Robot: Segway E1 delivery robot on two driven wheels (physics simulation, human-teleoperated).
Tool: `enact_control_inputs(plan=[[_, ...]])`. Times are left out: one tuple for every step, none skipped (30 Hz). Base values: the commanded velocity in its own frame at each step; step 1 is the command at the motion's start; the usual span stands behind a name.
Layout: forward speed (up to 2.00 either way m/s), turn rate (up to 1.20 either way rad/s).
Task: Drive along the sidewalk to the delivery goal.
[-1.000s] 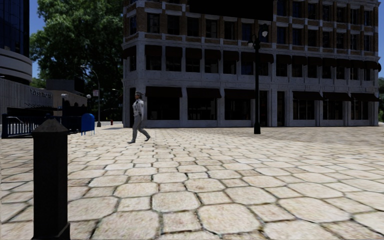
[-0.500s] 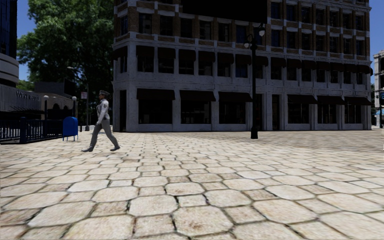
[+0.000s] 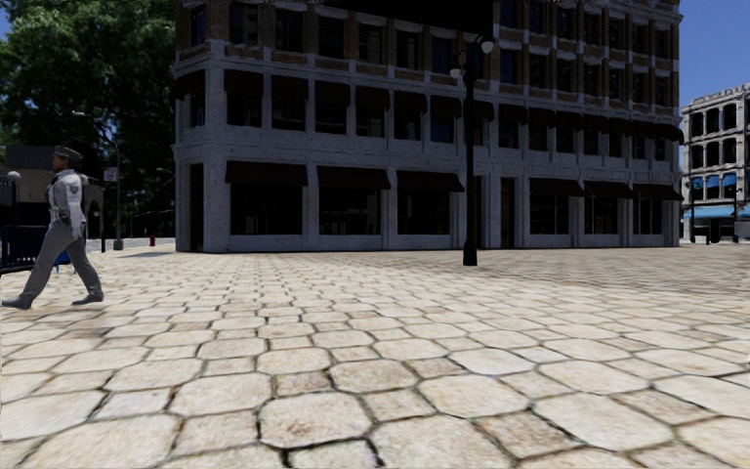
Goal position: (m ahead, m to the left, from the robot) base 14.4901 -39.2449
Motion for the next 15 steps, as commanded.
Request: enact_control_inputs(plan=[[1.41,-0.45],[1.41,-0.45],[1.41,-0.46],[1.41,-0.46],[1.41,-0.49],[1.41,-0.52],[1.41,-0.52],[1.41,-0.52],[1.41,-0.53],[1.41,-0.53],[1.41,-0.53],[1.41,-0.53],[1.41,-0.53],[1.41,-0.53],[1.41,-0.53]])
